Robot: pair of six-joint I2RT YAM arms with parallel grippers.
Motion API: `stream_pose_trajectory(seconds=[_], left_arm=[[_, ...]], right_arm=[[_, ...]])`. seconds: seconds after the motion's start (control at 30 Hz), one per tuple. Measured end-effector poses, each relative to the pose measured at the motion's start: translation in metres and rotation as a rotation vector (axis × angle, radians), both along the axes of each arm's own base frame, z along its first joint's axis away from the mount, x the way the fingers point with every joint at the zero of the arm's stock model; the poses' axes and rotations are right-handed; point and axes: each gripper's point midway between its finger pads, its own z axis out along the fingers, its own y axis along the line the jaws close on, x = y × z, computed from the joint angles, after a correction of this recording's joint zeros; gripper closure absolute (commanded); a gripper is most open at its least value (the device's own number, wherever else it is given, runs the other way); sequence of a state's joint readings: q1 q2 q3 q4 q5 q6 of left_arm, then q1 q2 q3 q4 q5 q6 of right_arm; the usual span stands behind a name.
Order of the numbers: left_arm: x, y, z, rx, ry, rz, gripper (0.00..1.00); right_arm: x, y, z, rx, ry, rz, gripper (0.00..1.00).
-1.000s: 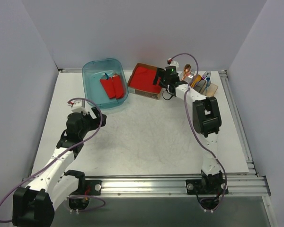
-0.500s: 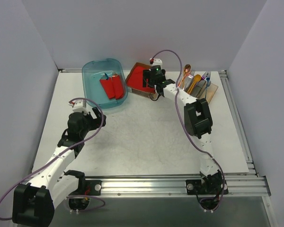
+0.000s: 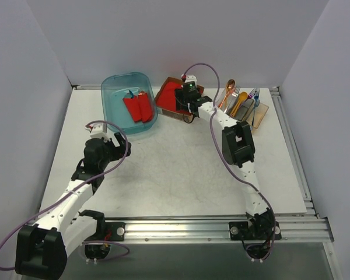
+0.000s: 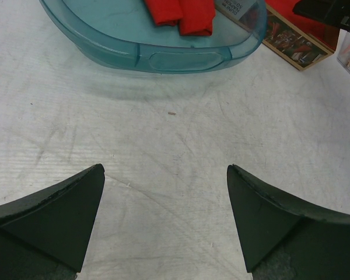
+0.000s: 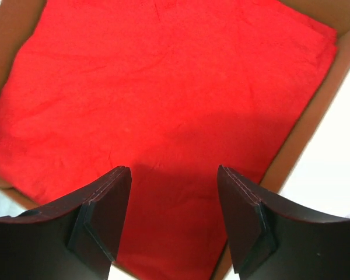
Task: Place the utensils on the paper napkin and roll it up
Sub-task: Pick up the napkin from the container.
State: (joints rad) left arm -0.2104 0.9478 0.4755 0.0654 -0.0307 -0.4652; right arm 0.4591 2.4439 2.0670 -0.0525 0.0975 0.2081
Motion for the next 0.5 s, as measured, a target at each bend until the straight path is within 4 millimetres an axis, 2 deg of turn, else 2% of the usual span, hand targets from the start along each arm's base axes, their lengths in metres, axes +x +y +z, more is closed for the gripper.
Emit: stream_pose_trajectory(seconds=[0.17,0.23,0.3,0.5], left_arm=[[0.0,-0.001,-0.001,0.0,0.002,-0.002,0.05],[0.001,-0.001,-0.001,0.0,0.002,-0.002,0.05],[0.001,-0.001,-0.001,0.0,0.0,-0.004,0.05],[0.001,-0.002,-0.005,0.003,0.013,-0.007,0.05]], right_arm=[[0.004,0.002,-0.013,-0.01,0.022,0.0,0.44],[0.005,0.002,-0.014,-0.01,0.02,-0.001,0.45],[0.004,0.001,-0.014,-0.016,0.025,-0.003,0.51],[0.004,-0.001,-0.018,-0.029,0.04,-0.008,0.53]])
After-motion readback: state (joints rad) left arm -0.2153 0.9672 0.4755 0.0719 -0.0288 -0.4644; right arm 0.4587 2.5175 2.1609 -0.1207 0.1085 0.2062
